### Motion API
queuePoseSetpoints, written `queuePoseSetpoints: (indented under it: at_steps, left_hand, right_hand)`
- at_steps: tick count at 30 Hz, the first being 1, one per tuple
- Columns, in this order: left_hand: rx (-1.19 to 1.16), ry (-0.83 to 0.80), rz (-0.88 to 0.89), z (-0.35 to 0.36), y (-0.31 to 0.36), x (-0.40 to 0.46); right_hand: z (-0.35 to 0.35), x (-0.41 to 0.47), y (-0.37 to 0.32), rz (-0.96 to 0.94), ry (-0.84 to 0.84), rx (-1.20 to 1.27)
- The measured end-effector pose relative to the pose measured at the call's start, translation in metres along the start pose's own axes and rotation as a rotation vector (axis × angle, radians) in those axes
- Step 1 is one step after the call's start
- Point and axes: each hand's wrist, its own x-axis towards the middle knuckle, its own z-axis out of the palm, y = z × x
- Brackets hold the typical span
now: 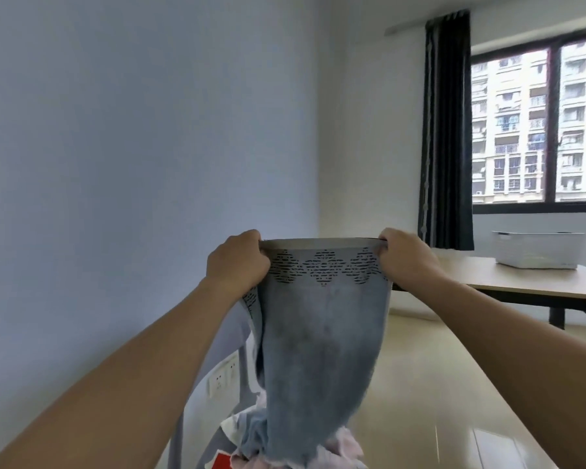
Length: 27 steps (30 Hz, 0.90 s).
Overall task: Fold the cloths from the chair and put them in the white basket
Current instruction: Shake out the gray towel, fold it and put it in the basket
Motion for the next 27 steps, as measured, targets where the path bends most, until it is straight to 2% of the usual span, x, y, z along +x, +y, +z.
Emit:
queuePoseSetpoints:
  at_steps: [1,3,6,8,11,16,19,22,27]
  left_hand:
    - [-0.056,-0.013,-0.020,-0.007,0.006,0.000]
    - [-0.338,-0.111,-0.102,-0.026,0.019,0.001]
    - [-0.885,-0.408,-0.258,-0.059,0.034,-0.005]
    - [-1.109,-0.553,-0.240,-0.073,0.042,-0.006]
    - [-1.280,-0.620,-0.131,-0.083,0.060,-0.004]
    - [-1.598,-0.533,0.065,-0.094,0.091,0.004]
    - [-1.601,-0.393,0.194,-0.107,0.106,0.011]
    - [-1.594,-0.344,0.268,-0.131,0.119,0.025]
    - [-1.203,-0.003,0.184,-0.184,0.136,0.056]
  right_hand:
    - [-0.005,0.001,-0.003,0.018,0.014,0.020]
    - [-0.015,0.003,-0.007,0.066,0.041,0.070]
    - [-0.028,0.008,-0.011,0.159,0.060,0.223]
    - [-0.033,0.012,-0.013,0.205,0.043,0.336]
    - [-0.037,0.021,-0.016,0.224,-0.018,0.499]
    - [-0.042,0.046,-0.025,0.189,0.020,0.592]
    - [-0.055,0.060,-0.037,0.183,0.035,0.648]
    - [-0.084,0.071,-0.056,0.117,0.061,0.681]
    - [-0.157,0.086,-0.099,-0.056,0.028,0.714]
